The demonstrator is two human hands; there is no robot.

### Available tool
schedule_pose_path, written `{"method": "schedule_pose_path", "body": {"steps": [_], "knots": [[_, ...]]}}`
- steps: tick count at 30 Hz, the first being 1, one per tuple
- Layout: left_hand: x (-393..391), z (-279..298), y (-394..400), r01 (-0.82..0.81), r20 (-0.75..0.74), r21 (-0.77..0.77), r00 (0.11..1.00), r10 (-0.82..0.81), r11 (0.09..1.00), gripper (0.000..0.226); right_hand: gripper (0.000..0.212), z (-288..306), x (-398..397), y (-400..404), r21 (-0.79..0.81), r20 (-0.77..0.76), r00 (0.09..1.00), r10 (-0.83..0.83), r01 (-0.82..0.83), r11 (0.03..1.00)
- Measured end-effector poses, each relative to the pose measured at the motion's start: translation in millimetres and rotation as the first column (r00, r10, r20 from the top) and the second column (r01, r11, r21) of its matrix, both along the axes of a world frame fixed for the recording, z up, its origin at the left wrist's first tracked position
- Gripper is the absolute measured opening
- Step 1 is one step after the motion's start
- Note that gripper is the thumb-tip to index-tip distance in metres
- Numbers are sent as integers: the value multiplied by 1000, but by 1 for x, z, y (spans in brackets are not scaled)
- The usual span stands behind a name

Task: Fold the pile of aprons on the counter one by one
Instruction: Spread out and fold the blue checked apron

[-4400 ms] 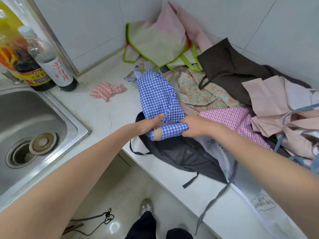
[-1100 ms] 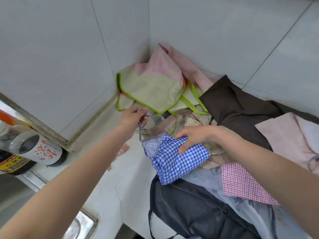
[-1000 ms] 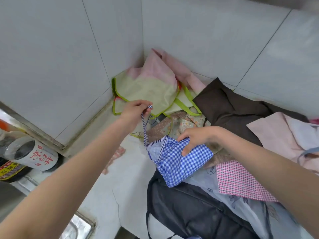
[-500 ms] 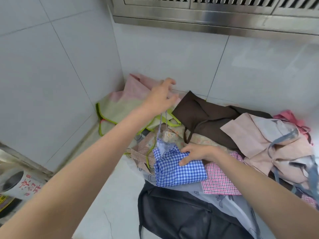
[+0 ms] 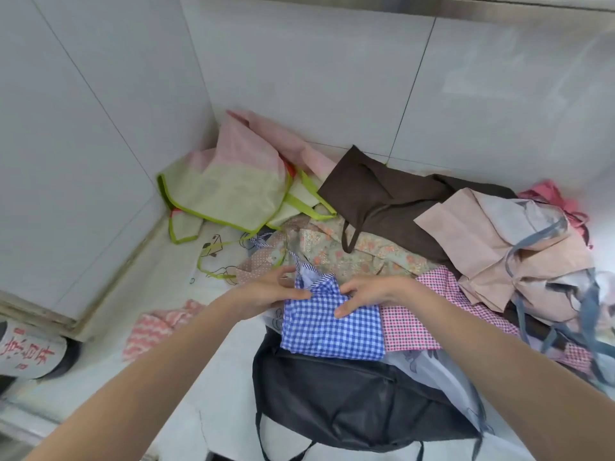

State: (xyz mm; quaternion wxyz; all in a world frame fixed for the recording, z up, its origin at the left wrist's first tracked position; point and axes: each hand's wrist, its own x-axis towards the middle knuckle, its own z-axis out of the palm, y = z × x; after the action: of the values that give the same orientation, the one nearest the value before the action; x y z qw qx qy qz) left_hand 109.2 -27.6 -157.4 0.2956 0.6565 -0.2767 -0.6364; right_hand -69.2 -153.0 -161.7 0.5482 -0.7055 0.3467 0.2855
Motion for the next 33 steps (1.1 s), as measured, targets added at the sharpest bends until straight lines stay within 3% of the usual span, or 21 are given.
{"method": "schedule_pose_path", "body": {"steps": [3,6,8,10,13,15,19,21,24,26,28,30,33], "knots": [[-4,5,-1,64,146,-50,988,-57,997,76,48,1,9,1,-15,-47,995,84,-84,996],[-9,12,-1,100,334,-78,940,-69,992,72,46,0,18,-2,102,16,982,-187,184,978],[-7,8,4,138,548,-143,836,-38,980,75,53,-3,23,-4,90,34,948,-317,313,946],[-7,4,13,263,700,-184,712,-62,947,72,63,-7,29,-3,32,16,957,-291,290,956],[-19,-3,23,523,719,-79,619,-315,849,66,64,-10,38,-1,27,-12,968,-250,250,968],[-25,-10,26,604,736,-1,541,-408,797,68,69,-7,46,3,78,-7,962,-273,273,959],[-29,-16,31,645,791,11,462,-401,764,73,73,-5,64,8,86,39,974,-225,221,972],[-28,-17,39,633,805,-31,475,-357,774,73,77,-3,69,7,114,4,987,-163,162,980],[-28,-20,45,590,824,-73,491,-284,804,70,80,-3,74,2,-121,-52,998,44,-50,991],[-30,-20,42,633,873,-17,387,-297,774,70,63,-4,79,4,-321,-35,986,162,-165,933],[-29,-21,37,658,902,36,304,-308,753,68,28,-10,81,7,-365,69,981,180,-143,920],[-25,-23,35,606,873,1,388,-296,796,64,25,-11,79,9,-311,147,977,153,-101,945],[-21,-31,35,388,756,-143,637,-153,911,57,10,6,80,7,-142,148,980,129,-108,984]]}}
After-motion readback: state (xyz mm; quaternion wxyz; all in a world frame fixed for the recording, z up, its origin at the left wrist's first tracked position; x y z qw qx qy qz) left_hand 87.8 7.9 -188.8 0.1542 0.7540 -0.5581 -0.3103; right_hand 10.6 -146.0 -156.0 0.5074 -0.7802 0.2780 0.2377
